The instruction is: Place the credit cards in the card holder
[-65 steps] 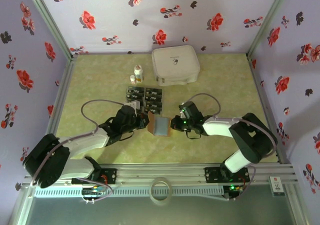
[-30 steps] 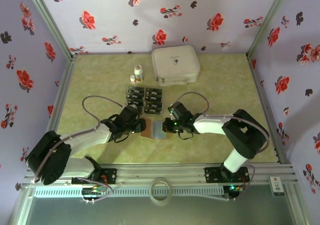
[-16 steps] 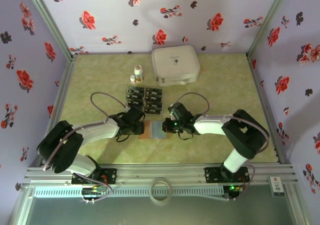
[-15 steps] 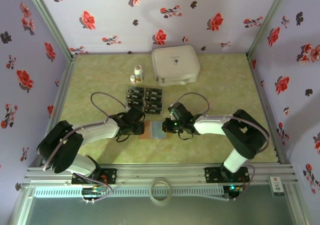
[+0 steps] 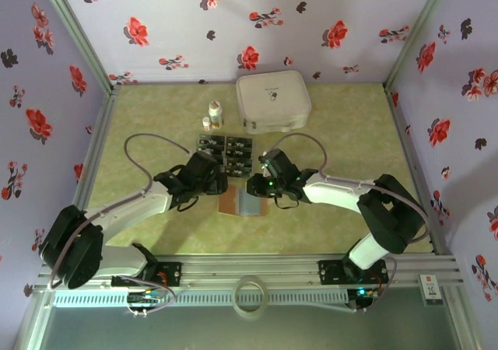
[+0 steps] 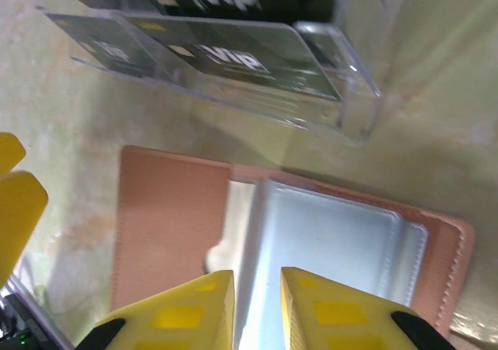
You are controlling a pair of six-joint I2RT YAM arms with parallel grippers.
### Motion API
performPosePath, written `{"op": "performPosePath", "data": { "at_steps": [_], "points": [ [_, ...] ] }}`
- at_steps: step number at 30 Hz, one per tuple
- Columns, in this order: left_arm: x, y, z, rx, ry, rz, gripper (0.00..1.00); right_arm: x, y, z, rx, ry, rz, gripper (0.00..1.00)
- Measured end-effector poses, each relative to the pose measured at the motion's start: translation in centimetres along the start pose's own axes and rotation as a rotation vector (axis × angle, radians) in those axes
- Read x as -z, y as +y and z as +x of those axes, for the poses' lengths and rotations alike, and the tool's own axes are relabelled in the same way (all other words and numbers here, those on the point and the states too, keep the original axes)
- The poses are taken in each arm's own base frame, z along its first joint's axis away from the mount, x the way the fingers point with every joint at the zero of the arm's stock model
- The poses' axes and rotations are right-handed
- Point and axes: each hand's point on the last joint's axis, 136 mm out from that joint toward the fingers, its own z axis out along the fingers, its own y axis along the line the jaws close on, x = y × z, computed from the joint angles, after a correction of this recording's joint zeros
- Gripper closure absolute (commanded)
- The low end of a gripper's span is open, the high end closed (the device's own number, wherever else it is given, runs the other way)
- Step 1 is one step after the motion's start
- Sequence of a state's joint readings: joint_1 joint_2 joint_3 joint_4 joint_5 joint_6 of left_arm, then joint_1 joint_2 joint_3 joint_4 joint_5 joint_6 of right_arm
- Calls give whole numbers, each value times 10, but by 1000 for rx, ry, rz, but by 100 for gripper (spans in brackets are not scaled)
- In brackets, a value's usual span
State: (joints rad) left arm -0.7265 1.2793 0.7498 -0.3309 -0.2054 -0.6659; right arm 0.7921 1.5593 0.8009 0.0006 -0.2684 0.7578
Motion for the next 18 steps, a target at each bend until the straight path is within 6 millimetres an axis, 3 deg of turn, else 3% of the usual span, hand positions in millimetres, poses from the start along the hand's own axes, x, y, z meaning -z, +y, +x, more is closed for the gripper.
{"op": "performPosePath", "data": {
  "at_steps": [7,14,18],
  "points": [
    [15,6,-15,16,-46,9,19,6,0,-1,17,-1,14,67],
    [17,-3,-9,5,-24,44,38,6,-13,3,46,9,73,68],
    [23,-22,0,-18,-12,99,45,3,-19,6,56,21,96,70]
  ]
}}
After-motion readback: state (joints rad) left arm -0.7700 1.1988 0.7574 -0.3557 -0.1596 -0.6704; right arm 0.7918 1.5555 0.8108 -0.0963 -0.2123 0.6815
